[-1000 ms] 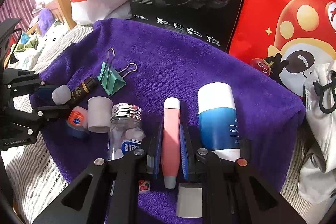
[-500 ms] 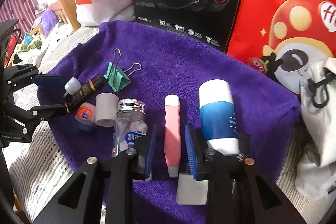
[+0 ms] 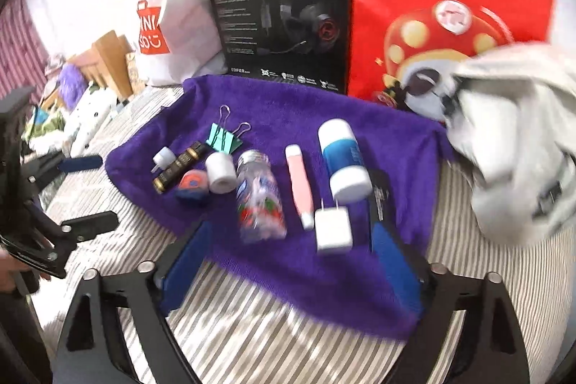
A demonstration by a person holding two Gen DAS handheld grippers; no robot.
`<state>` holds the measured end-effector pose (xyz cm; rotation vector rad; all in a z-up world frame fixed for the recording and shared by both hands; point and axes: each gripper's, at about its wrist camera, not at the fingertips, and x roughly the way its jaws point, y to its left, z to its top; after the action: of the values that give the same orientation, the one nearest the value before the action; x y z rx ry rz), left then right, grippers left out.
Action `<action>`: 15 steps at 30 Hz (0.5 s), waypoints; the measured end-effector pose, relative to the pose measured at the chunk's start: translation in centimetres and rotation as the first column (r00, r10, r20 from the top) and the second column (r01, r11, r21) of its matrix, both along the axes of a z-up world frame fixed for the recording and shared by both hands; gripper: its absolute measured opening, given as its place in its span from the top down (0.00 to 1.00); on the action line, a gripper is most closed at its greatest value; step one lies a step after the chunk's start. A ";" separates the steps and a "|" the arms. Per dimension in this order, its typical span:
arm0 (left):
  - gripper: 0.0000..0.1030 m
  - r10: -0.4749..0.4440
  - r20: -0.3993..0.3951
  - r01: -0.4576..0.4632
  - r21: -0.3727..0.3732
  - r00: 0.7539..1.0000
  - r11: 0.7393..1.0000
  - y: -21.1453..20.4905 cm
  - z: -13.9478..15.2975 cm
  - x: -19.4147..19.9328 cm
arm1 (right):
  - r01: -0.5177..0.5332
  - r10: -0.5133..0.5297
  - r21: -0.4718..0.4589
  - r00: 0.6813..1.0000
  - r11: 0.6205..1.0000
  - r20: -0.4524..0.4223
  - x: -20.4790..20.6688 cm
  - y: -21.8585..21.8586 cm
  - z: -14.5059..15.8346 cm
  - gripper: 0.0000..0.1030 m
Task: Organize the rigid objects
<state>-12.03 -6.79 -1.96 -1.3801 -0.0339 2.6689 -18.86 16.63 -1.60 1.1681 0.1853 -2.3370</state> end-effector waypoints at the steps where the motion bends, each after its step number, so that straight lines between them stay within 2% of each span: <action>1: 0.00 0.009 0.007 -0.009 0.007 1.000 1.000 0.1 -0.3 0.3 | 0.023 -0.023 0.003 1.000 1.000 -0.007 1.0 0.3 0.0 0.02; 4: 0.00 0.050 0.020 -0.050 -0.002 0.999 0.999 0.6 -1.1 1.4 | 0.079 -0.079 0.014 0.997 0.997 -0.027 3.4 0.8 0.0 0.00; 7: 0.00 0.105 -0.006 -0.105 -0.025 0.994 0.994 0.8 -1.3 2.8 | 0.124 -0.124 0.011 0.992 0.992 -0.027 5.6 1.5 0.0 0.00; 13: 0.00 0.167 -0.031 -0.165 0.073 0.985 0.984 0.2 -0.9 4.9 | 0.229 -0.229 -0.019 0.973 0.973 -0.011 9.0 3.2 -0.7 0.00; 15: 0.00 0.173 -0.040 -0.170 0.061 0.984 0.983 0.5 -0.8 5.3 | 0.260 -0.260 -0.023 0.965 0.965 -0.016 10.1 3.8 -0.7 0.00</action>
<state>-6.70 -6.29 -2.74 -1.3564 -0.2331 2.8131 -8.79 20.46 -2.32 1.2237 0.0136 -2.5703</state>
